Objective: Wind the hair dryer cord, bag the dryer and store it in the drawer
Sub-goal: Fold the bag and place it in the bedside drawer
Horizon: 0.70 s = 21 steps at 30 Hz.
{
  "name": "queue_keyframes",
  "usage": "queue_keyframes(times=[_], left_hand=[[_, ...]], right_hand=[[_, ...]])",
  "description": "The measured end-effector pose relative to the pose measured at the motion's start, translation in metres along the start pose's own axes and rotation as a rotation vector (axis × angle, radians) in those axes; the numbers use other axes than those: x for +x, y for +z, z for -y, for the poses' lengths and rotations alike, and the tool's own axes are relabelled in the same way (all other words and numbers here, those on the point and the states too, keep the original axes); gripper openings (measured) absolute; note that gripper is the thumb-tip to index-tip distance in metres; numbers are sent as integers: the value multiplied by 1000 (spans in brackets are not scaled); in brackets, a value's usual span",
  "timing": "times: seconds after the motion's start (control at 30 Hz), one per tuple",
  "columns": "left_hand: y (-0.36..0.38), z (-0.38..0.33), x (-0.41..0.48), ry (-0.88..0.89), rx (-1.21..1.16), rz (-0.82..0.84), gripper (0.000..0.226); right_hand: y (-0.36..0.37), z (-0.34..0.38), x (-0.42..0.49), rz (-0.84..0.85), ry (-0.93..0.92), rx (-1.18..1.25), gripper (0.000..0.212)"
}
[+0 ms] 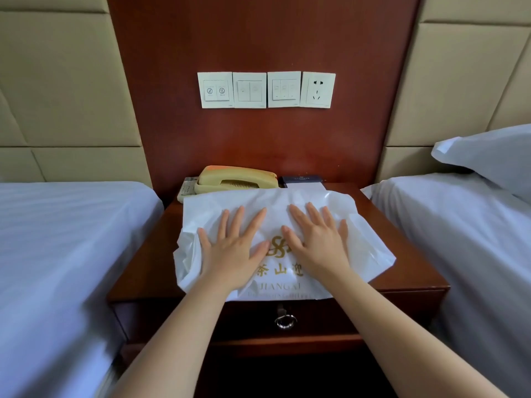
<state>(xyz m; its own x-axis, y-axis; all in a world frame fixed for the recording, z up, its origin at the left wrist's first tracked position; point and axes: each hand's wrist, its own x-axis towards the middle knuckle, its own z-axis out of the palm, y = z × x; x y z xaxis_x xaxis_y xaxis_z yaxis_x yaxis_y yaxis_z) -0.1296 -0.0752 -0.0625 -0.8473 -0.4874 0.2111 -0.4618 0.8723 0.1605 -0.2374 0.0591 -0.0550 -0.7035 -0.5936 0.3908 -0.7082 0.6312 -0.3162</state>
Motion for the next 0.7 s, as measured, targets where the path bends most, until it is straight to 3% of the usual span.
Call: queue_keyframes(times=[0.3, 0.57, 0.7], left_hand=[[2, 7, 21, 24, -46, 47, 62], [-11, 8, -27, 1, -157, 153, 57], [-22, 4, -63, 69, -184, 80, 54]], right_hand=[[10, -3, 13, -75, 11, 87, 52], [-6, -7, -36, 3, -85, 124, 58], [-18, -1, -67, -139, -148, 148, 40]])
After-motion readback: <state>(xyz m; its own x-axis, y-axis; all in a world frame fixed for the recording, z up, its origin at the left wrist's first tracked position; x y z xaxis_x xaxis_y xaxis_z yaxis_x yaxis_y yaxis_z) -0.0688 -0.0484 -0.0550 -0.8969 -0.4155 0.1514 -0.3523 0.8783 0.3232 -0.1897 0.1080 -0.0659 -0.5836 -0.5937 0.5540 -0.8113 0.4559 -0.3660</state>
